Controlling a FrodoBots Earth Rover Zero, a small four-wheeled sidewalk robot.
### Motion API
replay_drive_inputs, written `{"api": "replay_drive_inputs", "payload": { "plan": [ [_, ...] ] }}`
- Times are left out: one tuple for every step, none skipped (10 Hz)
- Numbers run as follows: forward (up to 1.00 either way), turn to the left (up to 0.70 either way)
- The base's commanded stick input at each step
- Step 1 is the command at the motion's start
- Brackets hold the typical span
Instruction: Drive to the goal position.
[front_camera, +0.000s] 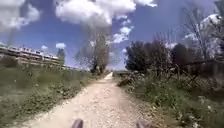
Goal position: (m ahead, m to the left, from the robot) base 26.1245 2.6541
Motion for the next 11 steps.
{"api": "replay_drive_inputs", "payload": {
  "plan": [
    [0.85,0.0],
    [0.85,0.0],
    [0.85,0.0],
    [0.85,0.0],
    [0.85,0.0],
    [0.85,0.0],
    [0.85,0.0],
    [0.85,0.0],
    [0.85,0.0],
    [0.85,0.0],
    [0.85,0.0]
  ]
}}
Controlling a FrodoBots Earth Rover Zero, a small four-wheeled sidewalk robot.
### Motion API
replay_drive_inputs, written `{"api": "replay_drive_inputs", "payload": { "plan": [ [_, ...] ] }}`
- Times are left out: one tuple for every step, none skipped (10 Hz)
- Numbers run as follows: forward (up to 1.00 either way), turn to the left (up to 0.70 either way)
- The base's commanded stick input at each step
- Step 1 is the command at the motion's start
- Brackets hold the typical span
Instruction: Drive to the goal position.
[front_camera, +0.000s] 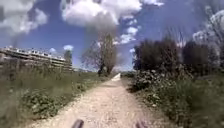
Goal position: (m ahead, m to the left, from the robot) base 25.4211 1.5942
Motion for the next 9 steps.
{"api": "replay_drive_inputs", "payload": {
  "plan": [
    [0.85,0.0],
    [0.85,0.0],
    [0.85,0.0],
    [0.85,0.0],
    [0.85,0.0],
    [0.85,-0.04],
    [0.85,-0.2],
    [0.85,-0.33],
    [0.85,-0.18]
  ]
}}
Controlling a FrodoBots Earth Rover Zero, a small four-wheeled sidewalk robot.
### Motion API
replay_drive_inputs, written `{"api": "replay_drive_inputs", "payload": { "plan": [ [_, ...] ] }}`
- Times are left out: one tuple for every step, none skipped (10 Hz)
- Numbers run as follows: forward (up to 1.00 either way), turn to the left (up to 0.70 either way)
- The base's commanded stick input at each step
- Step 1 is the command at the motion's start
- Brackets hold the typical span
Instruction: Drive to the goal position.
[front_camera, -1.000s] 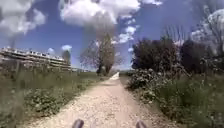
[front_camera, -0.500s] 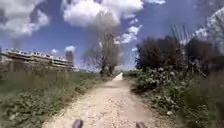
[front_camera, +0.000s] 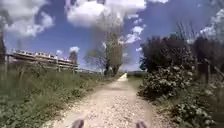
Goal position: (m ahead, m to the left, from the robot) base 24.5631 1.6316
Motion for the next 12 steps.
{"api": "replay_drive_inputs", "payload": {
  "plan": [
    [0.85,-0.01],
    [0.85,0.0],
    [0.85,0.0],
    [0.85,-0.09],
    [0.85,-0.32],
    [0.85,-0.26],
    [0.85,-0.01],
    [0.85,-0.07],
    [0.85,-0.29],
    [0.85,-0.06],
    [0.85,0.0],
    [0.85,0.0]
  ]
}}
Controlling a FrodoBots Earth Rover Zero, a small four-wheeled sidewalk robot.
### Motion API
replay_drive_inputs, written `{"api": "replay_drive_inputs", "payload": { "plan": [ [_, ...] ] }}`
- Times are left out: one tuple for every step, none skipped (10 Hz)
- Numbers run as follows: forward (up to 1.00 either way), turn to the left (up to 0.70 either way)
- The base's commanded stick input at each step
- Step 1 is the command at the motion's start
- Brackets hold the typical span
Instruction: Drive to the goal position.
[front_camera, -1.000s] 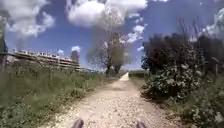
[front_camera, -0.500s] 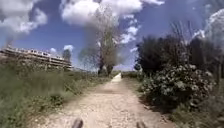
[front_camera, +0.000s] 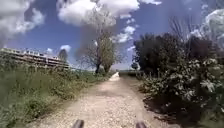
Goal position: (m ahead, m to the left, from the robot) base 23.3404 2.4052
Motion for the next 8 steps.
{"api": "replay_drive_inputs", "payload": {
  "plan": [
    [0.85,0.0],
    [0.85,0.0],
    [0.85,0.0],
    [0.85,0.0],
    [0.85,0.0],
    [0.85,0.0],
    [0.85,-0.02],
    [0.85,-0.32]
  ]
}}
